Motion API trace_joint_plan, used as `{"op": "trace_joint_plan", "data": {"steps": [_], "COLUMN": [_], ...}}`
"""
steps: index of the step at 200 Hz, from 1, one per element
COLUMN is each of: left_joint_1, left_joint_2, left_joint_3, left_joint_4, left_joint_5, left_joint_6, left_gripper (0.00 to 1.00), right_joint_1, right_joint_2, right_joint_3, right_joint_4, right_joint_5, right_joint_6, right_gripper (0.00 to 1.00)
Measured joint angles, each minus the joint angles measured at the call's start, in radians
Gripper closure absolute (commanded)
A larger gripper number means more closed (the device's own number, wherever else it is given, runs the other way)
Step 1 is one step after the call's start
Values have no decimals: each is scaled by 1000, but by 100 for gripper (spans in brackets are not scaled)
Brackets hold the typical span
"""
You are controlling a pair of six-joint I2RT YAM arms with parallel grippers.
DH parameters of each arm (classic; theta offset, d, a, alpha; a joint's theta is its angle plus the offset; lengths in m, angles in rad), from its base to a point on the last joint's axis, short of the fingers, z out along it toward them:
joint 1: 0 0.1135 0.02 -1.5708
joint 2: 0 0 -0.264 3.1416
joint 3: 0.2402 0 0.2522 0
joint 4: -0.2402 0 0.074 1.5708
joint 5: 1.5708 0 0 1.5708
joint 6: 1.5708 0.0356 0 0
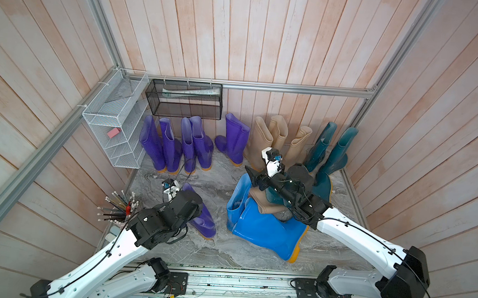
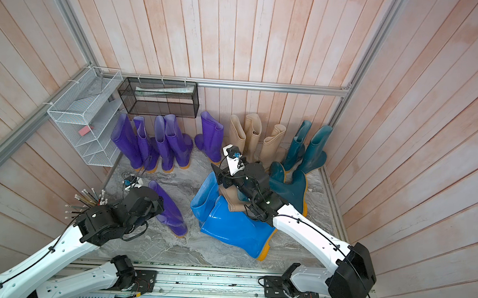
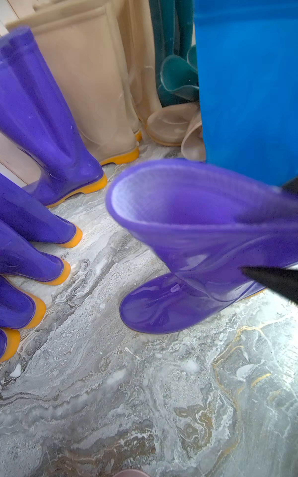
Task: Match and arrange rain boots in pairs
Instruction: Pair a pair of rain boots at the center of the board.
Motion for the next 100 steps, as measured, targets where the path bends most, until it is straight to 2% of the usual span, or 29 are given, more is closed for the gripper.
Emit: {"op": "trace_joint_plan", "data": {"steps": [25,55,78,100], "left_joint_1": [137,292,354,369], "left_joint_2": [-24,69,167,234], "left_joint_3": [-3,53,129,183], "left_joint_4": [61,97,114,147], "left_joint_5": [134,347,526,630], "left_joint_6": [185,433,575,669], "left_gripper": [100,100,100,100], "right_joint_1": [-3,-10,-16,-24], "right_joint_2": [0,3,23,45], "right_joint_3": [0,4,22,41], "right_joint_4": [0,0,-1,-4], "right_joint_5": [-4,-11,-18,-24], "right_joint_6": [0,0,-1,-2], "right_gripper": [20,20,20,20]}}
